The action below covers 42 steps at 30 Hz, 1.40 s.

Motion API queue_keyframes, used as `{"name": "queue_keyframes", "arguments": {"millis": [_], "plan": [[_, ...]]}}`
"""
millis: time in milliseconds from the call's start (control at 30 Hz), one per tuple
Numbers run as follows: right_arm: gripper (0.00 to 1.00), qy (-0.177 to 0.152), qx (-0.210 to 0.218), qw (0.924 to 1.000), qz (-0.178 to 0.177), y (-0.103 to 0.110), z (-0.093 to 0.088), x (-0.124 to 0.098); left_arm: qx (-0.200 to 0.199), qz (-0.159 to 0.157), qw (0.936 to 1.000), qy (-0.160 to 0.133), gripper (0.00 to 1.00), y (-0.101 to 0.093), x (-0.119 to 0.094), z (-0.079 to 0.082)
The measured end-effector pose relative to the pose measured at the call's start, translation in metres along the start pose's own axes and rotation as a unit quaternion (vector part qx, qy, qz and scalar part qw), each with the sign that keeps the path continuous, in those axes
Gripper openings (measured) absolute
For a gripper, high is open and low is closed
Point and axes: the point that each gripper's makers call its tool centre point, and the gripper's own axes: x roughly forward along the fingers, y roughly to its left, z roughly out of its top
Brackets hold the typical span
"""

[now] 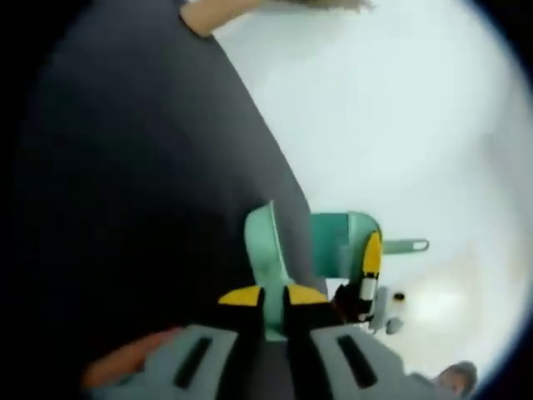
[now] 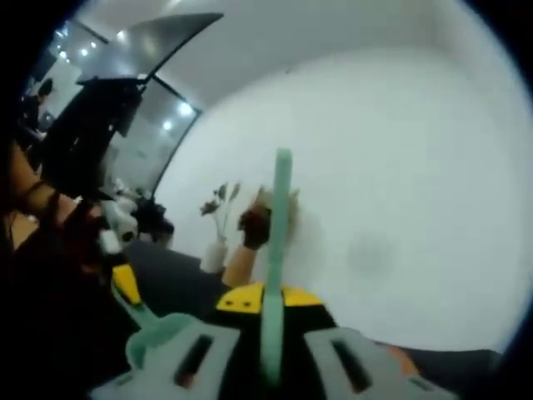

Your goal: Pick up the broom and sweep the trash on the tabletop into the dustpan.

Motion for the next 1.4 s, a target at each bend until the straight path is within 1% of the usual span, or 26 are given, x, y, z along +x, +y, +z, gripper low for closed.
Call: {"name": "queue_keyframes", "arguments": {"millis": [133, 167, 233, 300, 367, 400, 433, 467, 533, 567, 600, 667, 700, 733, 767, 800, 833, 867, 900, 933, 1067, 1133, 1167, 1200, 1267, 1400], "plan": [[0.05, -0.002, 0.001, 1.0000, -0.002, -0.003, 0.002, 0.000, -0.035, 0.012, 0.9972, -0.064, 0.10, 0.002, -0.004, 0.003], [0.05, -0.004, 0.002, 1.0000, -0.003, -0.004, 0.003, 0.000, -0.043, 0.016, 0.9953, -0.085, 0.10, 0.004, -0.007, 0.013], [0.05, -0.007, 0.002, 1.0000, -0.005, -0.006, 0.005, 0.001, -0.064, 0.023, 0.9896, -0.127, 0.10, 0.007, -0.013, 0.015], [0.05, -0.009, -0.001, 0.9999, -0.005, -0.004, 0.007, -0.002, -0.068, 0.030, 0.9831, -0.167, 0.10, 0.006, -0.021, 0.016], [0.05, -0.010, -0.003, 0.9999, -0.006, -0.004, 0.008, -0.003, -0.081, 0.039, 0.9728, -0.213, 0.10, 0.007, -0.031, 0.016], [0.05, -0.011, -0.002, 0.9999, -0.004, -0.003, 0.009, -0.004, -0.093, 0.046, 0.9640, -0.245, 0.10, 0.010, -0.037, 0.016], [0.05, -0.012, 0.000, 0.9999, -0.003, -0.002, 0.010, -0.004, -0.102, 0.044, 0.9574, -0.267, 0.10, 0.009, -0.042, 0.016], [0.05, -0.013, 0.000, 0.9999, -0.003, -0.002, 0.010, -0.004, -0.106, 0.048, 0.9538, -0.277, 0.10, 0.010, -0.045, 0.011], [0.05, -0.015, 0.000, 0.9999, 0.001, 0.002, 0.012, -0.006, -0.122, 0.049, 0.9400, -0.315, 0.10, 0.008, -0.051, 0.005], [0.05, -0.017, -0.001, 0.9999, 0.002, 0.003, 0.013, -0.007, -0.124, 0.042, 0.9386, -0.319, 0.10, 0.006, -0.051, 0.003], [0.05, -0.018, -0.003, 0.9998, 0.004, 0.004, 0.014, -0.007, -0.149, 0.034, 0.9297, -0.335, 0.10, 0.004, -0.054, -0.001], [0.05, -0.020, -0.005, 0.9997, 0.008, 0.007, 0.015, -0.007, -0.148, 0.041, 0.9197, -0.361, 0.10, 0.006, -0.055, -0.002], [0.05, -0.021, -0.006, 0.9997, 0.011, 0.009, 0.015, -0.007, -0.159, 0.045, 0.9108, -0.378, 0.10, 0.008, -0.056, -0.001], [0.05, -0.022, -0.008, 0.9997, 0.012, 0.011, 0.016, -0.008, -0.153, 0.048, 0.9114, -0.379, 0.10, 0.008, -0.053, -0.003], [0.05, -0.023, -0.010, 0.9996, 0.015, 0.014, 0.017, -0.009, -0.154, 0.056, 0.9078, -0.386, 0.10, 0.010, -0.053, -0.004], [0.05, -0.026, -0.014, 0.9994, 0.019, 0.017, 0.018, -0.010, -0.162, 0.061, 0.8986, -0.403, 0.10, 0.013, -0.055, -0.002], [0.05, -0.029, -0.019, 0.9992, 0.021, 0.018, 0.020, -0.011, -0.156, 0.063, 0.8997, -0.403, 0.10, 0.012, -0.053, -0.002], [0.05, -0.030, -0.020, 0.9991, 0.022, 0.020, 0.021, -0.012, -0.153, 0.069, 0.8906, -0.423, 0.10, 0.013, -0.056, 0.000], [0.05, -0.031, -0.021, 0.9990, 0.023, 0.020, 0.022, -0.012, -0.156, 0.073, 0.8879, -0.427, 0.10, 0.013, -0.057, -0.002], [0.05, -0.032, -0.020, 0.9990, 0.024, 0.020, 0.023, -0.013, -0.151, 0.076, 0.8890, -0.426, 0.10, 0.013, -0.057, -0.001], [0.05, -0.033, -0.023, 0.9988, 0.027, 0.021, 0.024, -0.013, -0.155, 0.075, 0.8875, -0.427, 0.10, 0.012, -0.059, 0.003], [0.05, -0.032, -0.025, 0.9988, 0.027, 0.021, 0.023, -0.013, -0.156, 0.078, 0.8851, -0.432, 0.10, 0.016, -0.061, 0.005], [0.05, -0.032, -0.025, 0.9988, 0.027, 0.021, 0.022, -0.013, -0.160, 0.076, 0.8818, -0.437, 0.10, 0.015, -0.055, -0.011], [0.05, -0.031, -0.027, 0.9988, 0.027, 0.022, 0.022, -0.013, -0.162, 0.072, 0.8815, -0.437, 0.10, 0.014, -0.054, -0.012], [0.05, -0.031, -0.029, 0.9988, 0.026, 0.021, 0.021, -0.014, -0.162, 0.075, 0.8781, -0.444, 0.10, 0.013, -0.054, -0.015], [0.05, -0.027, -0.032, 0.9988, 0.028, 0.023, 0.018, -0.012, -0.152, 0.075, 0.8843, -0.435, 0.10, 0.014, -0.048, -0.020]]}}
